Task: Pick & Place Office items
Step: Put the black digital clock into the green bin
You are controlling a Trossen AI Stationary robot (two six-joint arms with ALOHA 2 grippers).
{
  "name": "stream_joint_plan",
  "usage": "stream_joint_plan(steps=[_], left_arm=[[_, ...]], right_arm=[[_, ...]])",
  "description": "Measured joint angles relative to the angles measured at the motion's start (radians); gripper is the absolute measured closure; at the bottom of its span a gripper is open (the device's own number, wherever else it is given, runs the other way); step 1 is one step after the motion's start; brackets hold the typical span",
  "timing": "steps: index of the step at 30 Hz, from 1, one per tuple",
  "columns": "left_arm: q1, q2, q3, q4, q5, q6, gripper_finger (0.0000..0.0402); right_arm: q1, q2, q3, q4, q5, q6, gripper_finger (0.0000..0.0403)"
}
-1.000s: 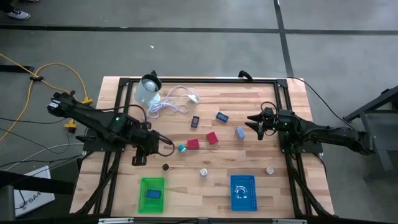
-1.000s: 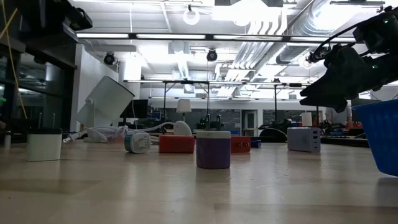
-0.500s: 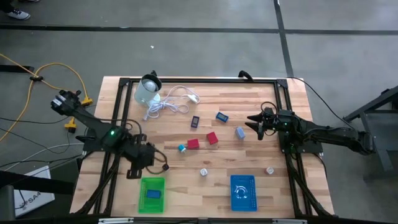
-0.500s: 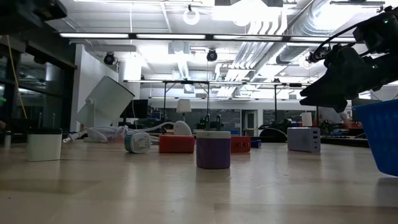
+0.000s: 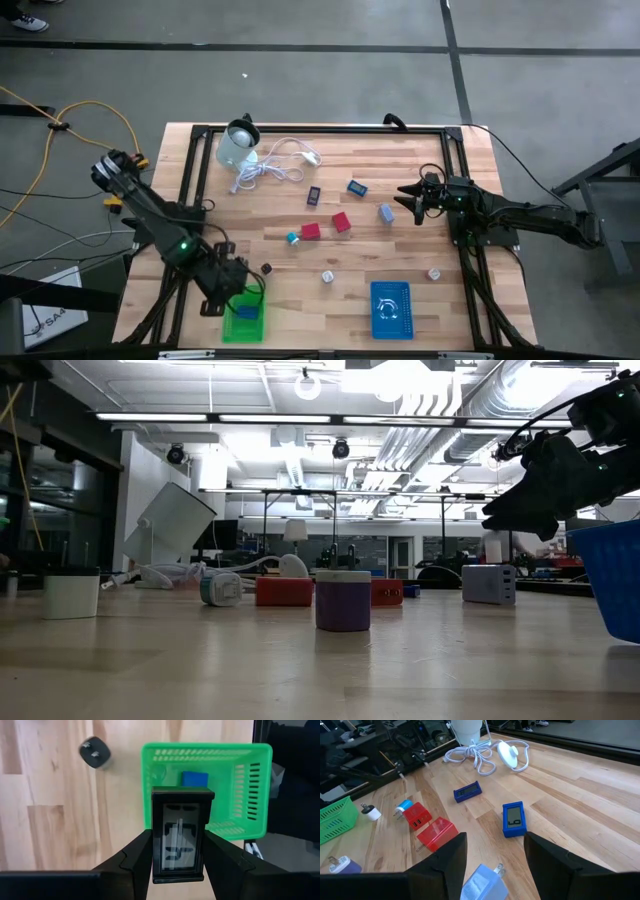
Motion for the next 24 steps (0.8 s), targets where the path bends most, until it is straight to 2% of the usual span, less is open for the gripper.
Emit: stream_joint_plan(steps=[14, 24], left_arm=[[-0.080, 0.183, 0.183, -0.027, 0.003, -0.014, 0.0252], [-0.083, 0.200, 0.198, -0.032, 0.002, -0.024, 0.0252]], right_arm=[[0.000, 0.000, 0.000, 0.000, 0.000, 0.000, 0.0219], [0.000, 0.000, 0.000, 0.000, 0.000, 0.000, 0.0219]])
